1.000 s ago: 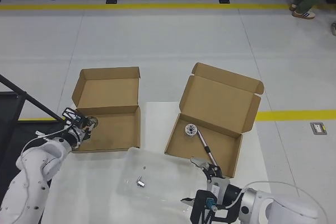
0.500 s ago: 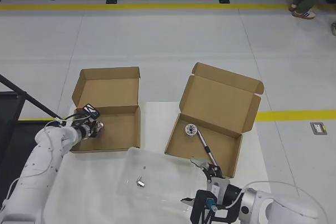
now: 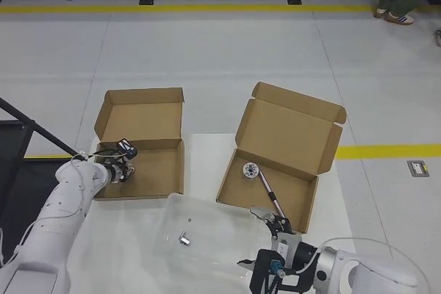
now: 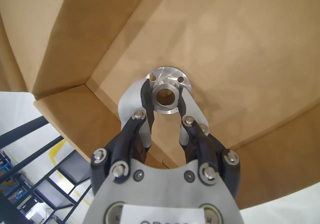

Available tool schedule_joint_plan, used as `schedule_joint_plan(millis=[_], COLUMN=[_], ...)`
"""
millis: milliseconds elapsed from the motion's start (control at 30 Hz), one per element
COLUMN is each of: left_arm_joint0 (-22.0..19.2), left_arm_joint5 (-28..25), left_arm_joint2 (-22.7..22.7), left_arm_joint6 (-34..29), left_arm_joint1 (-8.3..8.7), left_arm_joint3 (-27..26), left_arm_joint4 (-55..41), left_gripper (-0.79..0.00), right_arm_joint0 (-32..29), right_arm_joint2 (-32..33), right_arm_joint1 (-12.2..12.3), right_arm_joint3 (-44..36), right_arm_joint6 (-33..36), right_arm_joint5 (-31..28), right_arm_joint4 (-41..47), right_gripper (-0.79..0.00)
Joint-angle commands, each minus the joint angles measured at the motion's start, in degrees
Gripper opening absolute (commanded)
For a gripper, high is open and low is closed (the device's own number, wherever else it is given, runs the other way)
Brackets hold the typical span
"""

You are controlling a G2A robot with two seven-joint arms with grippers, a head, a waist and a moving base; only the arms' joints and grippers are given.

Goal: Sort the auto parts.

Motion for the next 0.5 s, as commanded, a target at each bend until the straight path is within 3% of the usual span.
schedule_joint_plan(millis=[0, 233, 467], left_arm_joint0=[-0.51, -2.08, -1.33], left_arm_joint5=[-0.49, -6.79, -16.95], left_arm_joint2=[0.09, -1.0, -4.29], left_arm_joint6=[0.45, 2.43, 5.81], left_arm_joint1=[-0.05, 0.76, 3.9], left_arm_joint3=[0.71, 0.79, -5.32], left_arm_joint4=[0.06, -1.5, -2.64], left_gripper=[-0.385, -0.339, -0.342], right_arm_joint0=[0.0, 0.0, 0.0], right_arm_joint2=[0.0, 0.0, 0.0], right_arm_joint1=[0.0, 0.0, 0.0], right_arm_joint3=[0.0, 0.0, 0.0], right_arm_joint6=[0.0, 0.0, 0.0], right_arm_joint5=[0.0, 0.0, 0.0], right_arm_joint4=[0.0, 0.0, 0.0], right_gripper=[0.0, 0.0, 0.0])
